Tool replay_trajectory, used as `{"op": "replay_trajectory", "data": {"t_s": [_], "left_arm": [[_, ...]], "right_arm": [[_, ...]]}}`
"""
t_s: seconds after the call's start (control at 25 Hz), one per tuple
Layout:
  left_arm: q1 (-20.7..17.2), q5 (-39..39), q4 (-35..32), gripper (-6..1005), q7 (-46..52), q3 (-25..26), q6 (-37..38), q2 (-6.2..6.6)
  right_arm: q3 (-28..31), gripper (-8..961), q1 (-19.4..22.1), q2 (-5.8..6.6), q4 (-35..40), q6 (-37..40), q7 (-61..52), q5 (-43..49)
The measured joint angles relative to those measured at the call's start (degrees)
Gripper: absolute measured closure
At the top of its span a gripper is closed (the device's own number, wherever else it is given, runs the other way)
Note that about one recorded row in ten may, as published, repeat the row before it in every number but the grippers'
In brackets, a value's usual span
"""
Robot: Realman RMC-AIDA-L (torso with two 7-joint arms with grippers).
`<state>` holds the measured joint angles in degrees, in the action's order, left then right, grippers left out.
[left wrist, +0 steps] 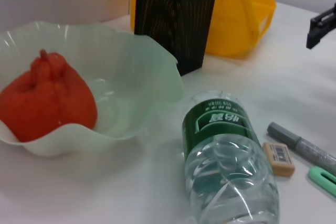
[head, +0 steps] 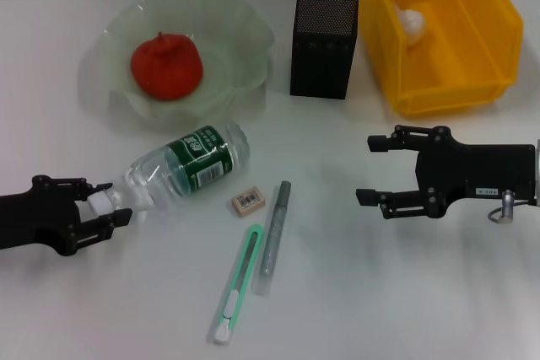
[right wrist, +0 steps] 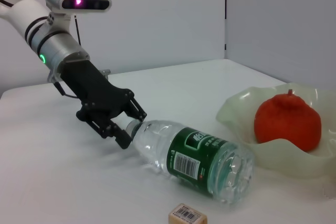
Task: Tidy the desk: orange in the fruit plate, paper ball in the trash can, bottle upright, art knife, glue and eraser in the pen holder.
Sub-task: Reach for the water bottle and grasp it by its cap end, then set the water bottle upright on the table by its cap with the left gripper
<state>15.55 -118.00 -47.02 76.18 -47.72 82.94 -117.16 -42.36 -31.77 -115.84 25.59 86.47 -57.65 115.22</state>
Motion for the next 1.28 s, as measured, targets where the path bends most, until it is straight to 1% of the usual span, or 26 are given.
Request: {"op": "replay_trajectory", "data": {"t_s": [0.12, 0.4, 0.56, 0.8, 0.88, 0.92, 1.04, 1.28], "left_arm": [[0.32, 0.19, -0.13, 549, -0.45, 1.48, 0.78, -0.06], [0.76, 1.30, -0.47, 548, -0.50, 1.76, 1.45, 0.04], [1.23, 2.81, -0.51, 548, -0.74, 3.38, 3.20, 0.31], [1.56, 3.77, -0.21, 549, -1.76, 4.33, 4.09, 0.35], [1.67, 3.82, -0.18, 548, -1.93, 4.50, 4.19, 0.34], [1.82, 3.95, -0.09, 548, -2.76, 5.19, 4.30, 0.09], [1.91, 4.55, 0.03, 548, -3.78, 5.81, 4.51, -0.07], [1.73, 6.22, 0.79, 548, -5.37, 5.98, 5.48, -0.02]], "right_arm": [[0.00, 135, 0.18, 0.00, -0.07, 0.01, 0.00, 0.00], [0.30, 135, 0.62, 0.07, 0.07, 0.44, -0.27, 0.00], [0.26, 135, 0.73, 0.11, 0.05, 0.52, -0.33, 0.00], [0.43, 135, 1.19, 0.18, 0.01, 0.54, -0.56, 0.00], [0.44, 135, 1.30, 0.18, 0.00, 0.54, -0.57, 0.00], [0.44, 135, 1.34, 0.19, -0.03, 0.54, -0.58, 0.00], [0.44, 135, 1.75, 0.19, -0.09, 0.49, -0.61, 0.00], [0.45, 135, 2.11, 0.18, 0.06, 0.49, -0.62, -0.05]]}}
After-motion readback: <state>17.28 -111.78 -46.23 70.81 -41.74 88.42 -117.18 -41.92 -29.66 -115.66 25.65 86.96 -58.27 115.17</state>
